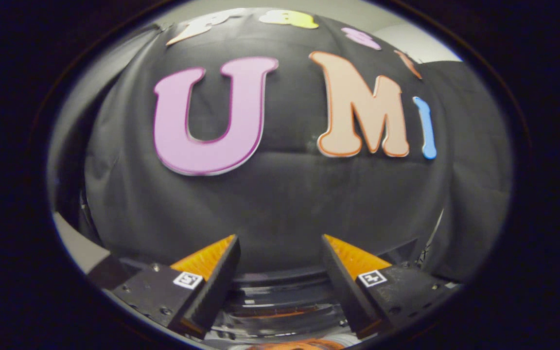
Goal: Put the clothes into the washing machine and then close the washing machine lid.
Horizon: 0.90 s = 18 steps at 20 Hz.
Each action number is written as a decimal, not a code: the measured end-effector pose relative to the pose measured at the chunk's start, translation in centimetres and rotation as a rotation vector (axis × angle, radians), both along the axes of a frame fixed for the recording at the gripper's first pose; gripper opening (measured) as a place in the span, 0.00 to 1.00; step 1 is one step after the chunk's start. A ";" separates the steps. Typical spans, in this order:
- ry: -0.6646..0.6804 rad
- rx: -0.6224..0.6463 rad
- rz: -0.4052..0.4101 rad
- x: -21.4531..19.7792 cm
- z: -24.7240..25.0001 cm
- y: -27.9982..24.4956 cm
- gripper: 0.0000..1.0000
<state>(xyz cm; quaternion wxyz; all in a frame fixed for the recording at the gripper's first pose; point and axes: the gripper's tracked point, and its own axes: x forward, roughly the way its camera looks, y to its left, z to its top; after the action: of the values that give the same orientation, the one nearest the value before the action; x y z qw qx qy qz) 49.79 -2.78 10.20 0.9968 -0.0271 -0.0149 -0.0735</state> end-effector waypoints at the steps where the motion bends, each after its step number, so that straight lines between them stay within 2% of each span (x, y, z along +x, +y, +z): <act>1: 0.026 0.002 0.003 0.3 -1.0 0.1 0.97; 6: -0.001 -0.002 0.009 -0.2 -0.4 0.0 0.99; 18: -0.050 -0.004 0.009 -4.9 -0.6 -0.4 0.98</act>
<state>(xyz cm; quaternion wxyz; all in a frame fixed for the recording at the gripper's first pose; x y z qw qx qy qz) 44.89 -3.16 9.60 0.9964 -0.0273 -0.0399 -0.0695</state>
